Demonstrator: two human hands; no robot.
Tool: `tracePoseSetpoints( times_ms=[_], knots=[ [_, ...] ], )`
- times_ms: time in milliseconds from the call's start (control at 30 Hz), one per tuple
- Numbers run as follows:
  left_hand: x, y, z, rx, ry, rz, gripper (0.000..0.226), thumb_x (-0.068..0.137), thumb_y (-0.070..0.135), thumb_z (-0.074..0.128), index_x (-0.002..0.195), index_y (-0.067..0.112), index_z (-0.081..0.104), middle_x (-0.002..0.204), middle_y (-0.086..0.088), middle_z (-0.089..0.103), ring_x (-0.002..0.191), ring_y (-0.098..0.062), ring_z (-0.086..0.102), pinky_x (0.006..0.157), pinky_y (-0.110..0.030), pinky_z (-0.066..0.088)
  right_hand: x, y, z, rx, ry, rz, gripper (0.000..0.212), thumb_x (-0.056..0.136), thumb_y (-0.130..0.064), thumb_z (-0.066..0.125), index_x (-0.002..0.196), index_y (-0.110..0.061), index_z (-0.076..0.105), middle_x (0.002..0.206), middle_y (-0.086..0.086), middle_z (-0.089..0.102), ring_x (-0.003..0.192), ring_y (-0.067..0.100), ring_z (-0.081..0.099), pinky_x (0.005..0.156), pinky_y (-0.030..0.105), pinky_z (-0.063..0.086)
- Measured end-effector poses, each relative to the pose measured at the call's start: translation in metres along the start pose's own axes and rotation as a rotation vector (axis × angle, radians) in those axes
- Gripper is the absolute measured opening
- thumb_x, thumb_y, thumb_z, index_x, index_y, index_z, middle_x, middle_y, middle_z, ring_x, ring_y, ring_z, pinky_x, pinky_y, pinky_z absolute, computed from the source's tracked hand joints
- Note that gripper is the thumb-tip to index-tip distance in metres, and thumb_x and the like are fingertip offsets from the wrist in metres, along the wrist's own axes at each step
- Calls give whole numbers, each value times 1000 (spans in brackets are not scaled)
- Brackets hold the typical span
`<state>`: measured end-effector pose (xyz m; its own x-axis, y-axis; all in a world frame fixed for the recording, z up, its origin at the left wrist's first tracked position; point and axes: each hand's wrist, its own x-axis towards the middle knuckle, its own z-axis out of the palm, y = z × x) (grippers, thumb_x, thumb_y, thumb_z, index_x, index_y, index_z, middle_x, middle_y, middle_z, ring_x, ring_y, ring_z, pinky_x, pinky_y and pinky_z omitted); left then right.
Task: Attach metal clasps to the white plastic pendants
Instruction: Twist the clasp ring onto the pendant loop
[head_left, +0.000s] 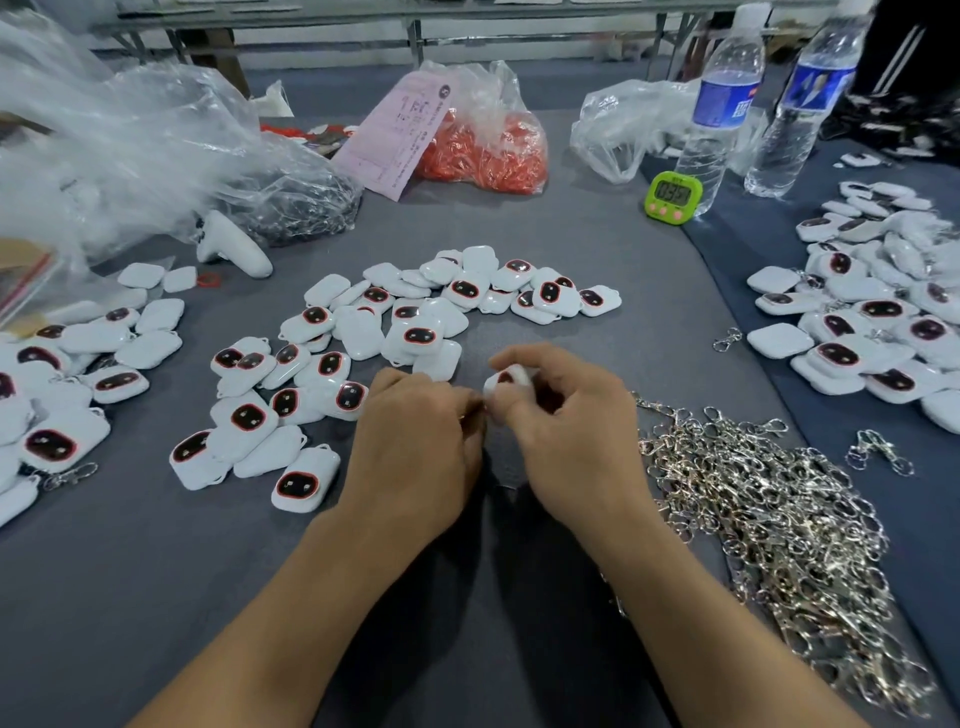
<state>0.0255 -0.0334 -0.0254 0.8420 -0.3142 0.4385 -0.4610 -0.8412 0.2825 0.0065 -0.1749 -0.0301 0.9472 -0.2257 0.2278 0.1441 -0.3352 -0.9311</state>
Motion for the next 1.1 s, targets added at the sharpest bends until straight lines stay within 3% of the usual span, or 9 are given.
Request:
tracePoseSetpoints(
  times_ms=[167, 300, 400, 467, 633, 733, 900, 1000, 1100],
  knots=[
    [-1, -3, 3, -648, -48, -312, 20, 91, 28, 71, 74, 38, 74, 53, 11, 59, 49, -1, 48, 51, -16, 40, 16, -4, -15, 546, -61, 448, 22, 96, 1, 58, 97, -12, 76, 65, 4, 67, 43, 12, 45, 42, 20, 34],
    [2, 0, 3, -852, -160, -316, 24, 92, 35, 63, 72, 32, 76, 49, 8, 49, 49, -4, 39, 51, -13, 33, 18, -4, -20, 670, -120, 507, 23, 95, -1, 57, 94, -12, 78, 66, 9, 66, 44, 13, 44, 53, 27, 26],
    [2, 2, 3, -933, -107, -371, 23, 93, 24, 67, 74, 22, 79, 47, 3, 47, 51, -6, 40, 52, -13, 34, 17, -6, -20, 665, -134, 472, 23, 95, 0, 57, 94, -12, 76, 65, 8, 66, 42, 13, 43, 47, 25, 25],
    [1, 1, 2, -861, -79, -360, 21, 89, 26, 69, 72, 18, 78, 48, -6, 48, 51, -7, 41, 52, -18, 35, 16, -6, -20, 628, -113, 429, 24, 94, 2, 58, 92, -13, 76, 66, 7, 67, 41, 12, 42, 40, 20, 26],
    [0, -1, -1, -98, -140, -5, 33, 86, 35, 52, 65, 16, 70, 59, 0, 62, 62, -20, 49, 73, -36, 38, 5, -4, -12, 171, -61, 73, 19, 87, -6, 70, 89, -24, 78, 62, -3, 65, 51, 7, 50, 50, 18, 41],
    [0, -1, 2, -42, -97, 1, 29, 87, 32, 53, 66, 20, 68, 57, 1, 61, 58, -21, 44, 72, -38, 37, 4, -1, -8, 48, -73, -9, 16, 85, -15, 73, 88, -31, 76, 60, -8, 64, 53, 4, 54, 54, 16, 44],
    [-3, -5, 8, -294, -88, -268, 8, 84, 42, 70, 84, 35, 74, 60, 12, 63, 66, -10, 58, 61, -29, 40, 14, 5, -18, 175, -122, 255, 14, 88, -13, 68, 91, -24, 77, 63, 4, 66, 47, 15, 50, 47, 24, 41],
    [-1, -5, 8, -376, -81, -335, 19, 80, 44, 77, 99, 41, 76, 69, 21, 65, 66, 0, 60, 59, -17, 41, 25, 5, -32, 291, -199, 403, 16, 96, -5, 61, 101, -11, 75, 66, 14, 67, 44, 17, 50, 37, 21, 34],
    [-1, -7, 9, -398, -71, -365, 22, 80, 44, 78, 102, 40, 76, 73, 21, 67, 76, 3, 62, 67, -13, 45, 35, 0, -60, 910, 101, 455, 11, 95, 1, 60, 99, 0, 70, 73, 10, 74, 53, 13, 66, 45, 17, 49]
  ],
)
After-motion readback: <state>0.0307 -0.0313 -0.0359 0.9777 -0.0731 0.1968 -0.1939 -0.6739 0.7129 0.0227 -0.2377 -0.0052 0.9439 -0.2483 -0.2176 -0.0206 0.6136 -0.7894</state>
